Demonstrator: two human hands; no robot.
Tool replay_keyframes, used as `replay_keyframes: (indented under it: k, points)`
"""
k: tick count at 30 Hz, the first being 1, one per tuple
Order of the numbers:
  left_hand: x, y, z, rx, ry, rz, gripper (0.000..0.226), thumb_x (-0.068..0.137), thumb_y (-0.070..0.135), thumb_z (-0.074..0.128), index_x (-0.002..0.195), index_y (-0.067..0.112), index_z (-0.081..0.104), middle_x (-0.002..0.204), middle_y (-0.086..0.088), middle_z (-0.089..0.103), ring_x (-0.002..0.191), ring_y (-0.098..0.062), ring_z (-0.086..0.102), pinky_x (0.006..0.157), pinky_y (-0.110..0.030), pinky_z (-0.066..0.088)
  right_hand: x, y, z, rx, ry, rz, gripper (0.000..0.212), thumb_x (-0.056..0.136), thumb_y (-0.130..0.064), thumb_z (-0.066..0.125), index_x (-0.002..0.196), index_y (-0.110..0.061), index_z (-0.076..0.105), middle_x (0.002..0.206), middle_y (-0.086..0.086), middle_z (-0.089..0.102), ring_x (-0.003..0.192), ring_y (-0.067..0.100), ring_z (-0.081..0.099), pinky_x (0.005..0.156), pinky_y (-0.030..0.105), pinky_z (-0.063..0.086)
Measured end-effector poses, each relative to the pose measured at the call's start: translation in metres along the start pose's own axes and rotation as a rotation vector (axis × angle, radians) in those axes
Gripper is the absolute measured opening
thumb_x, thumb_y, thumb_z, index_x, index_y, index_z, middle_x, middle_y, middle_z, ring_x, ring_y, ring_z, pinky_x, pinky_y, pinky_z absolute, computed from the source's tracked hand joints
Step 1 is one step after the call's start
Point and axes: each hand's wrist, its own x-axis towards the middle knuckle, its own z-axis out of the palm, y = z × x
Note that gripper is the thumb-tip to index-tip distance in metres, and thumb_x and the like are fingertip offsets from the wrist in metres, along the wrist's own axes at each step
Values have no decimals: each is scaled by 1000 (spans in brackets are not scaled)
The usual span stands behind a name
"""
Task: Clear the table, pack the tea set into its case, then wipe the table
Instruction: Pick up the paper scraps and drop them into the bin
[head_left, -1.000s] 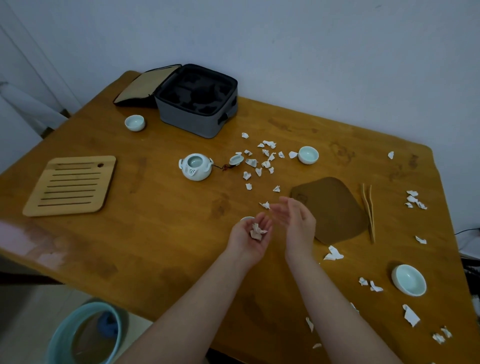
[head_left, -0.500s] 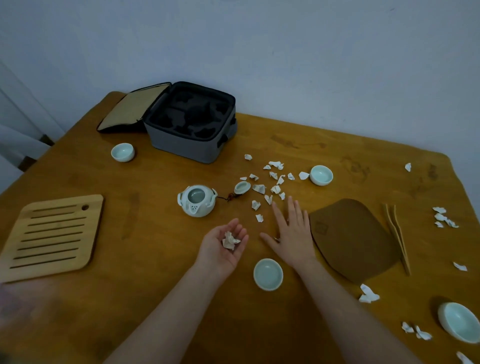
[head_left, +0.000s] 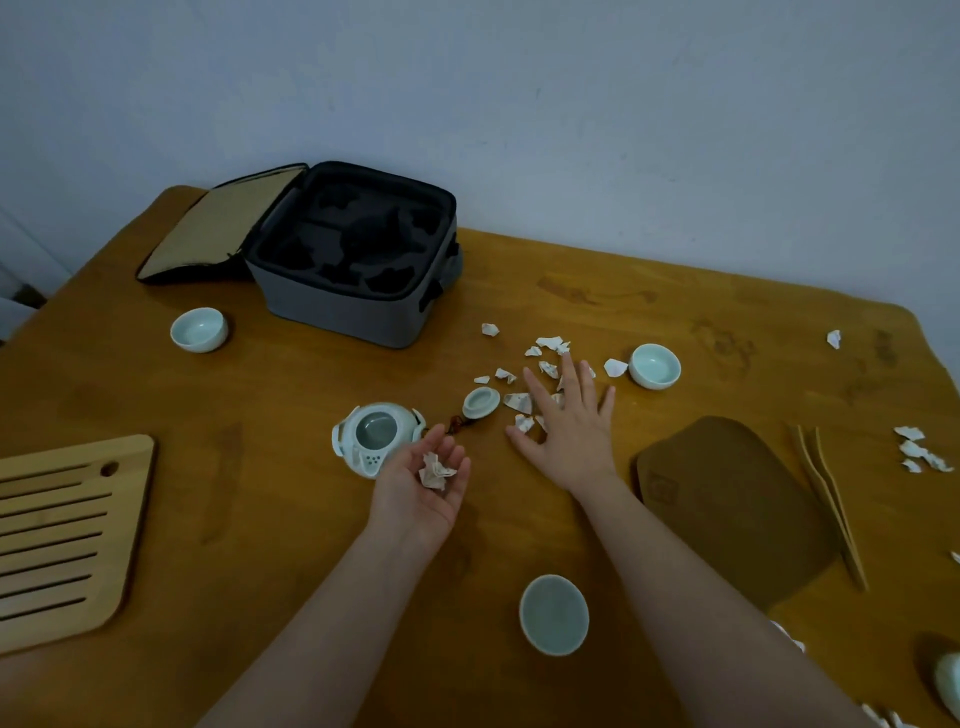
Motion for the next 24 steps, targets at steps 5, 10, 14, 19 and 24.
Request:
replay_keyframes:
  k: [5,10,14,19,24]
  points:
    - [7,12,19,12,-46,-3,23,97,16,48,106,10,69,93,-6,66,83,-16,63,69,-27,52,24,5,1,8,15,48,74,85,-77,29,151,-44,20,164,5,-6,149,32,-9,115,65,3]
    - [10,12,20,27,-58,7,23,96,16,49,105,12,69,89,-4,67,79,-15,62,68,-27,50,46,-1,0,-7,-2,45,74,85,-79,27,150,-44,22,164,3,4,150,31,-2,115,65,2]
    - [10,8,13,30,-52,-10,23,96,17,50,107,13,70,89,-3,67,78,-15,61,68,-26,48,53,-7,2,9,-15,34,71,87,-76,26,149,-41,29,161,2,18,149,29,8,115,63,1]
    - [12,12,11,18,-28,6,22,95,17,51,107,14,69,84,-1,67,73,-13,60,63,-25,47,46,-8,0,21,88,-5,56,96,-59,38,143,-29,46,145,4,43,135,26,33,113,46,26]
    - [9,8,13,21,-26,2,24,96,18,48,107,15,69,84,-1,67,74,-13,60,64,-24,47,29,-7,-2,59,180,-11,33,97,-40,50,118,-18,63,116,5,54,106,21,47,88,34,41]
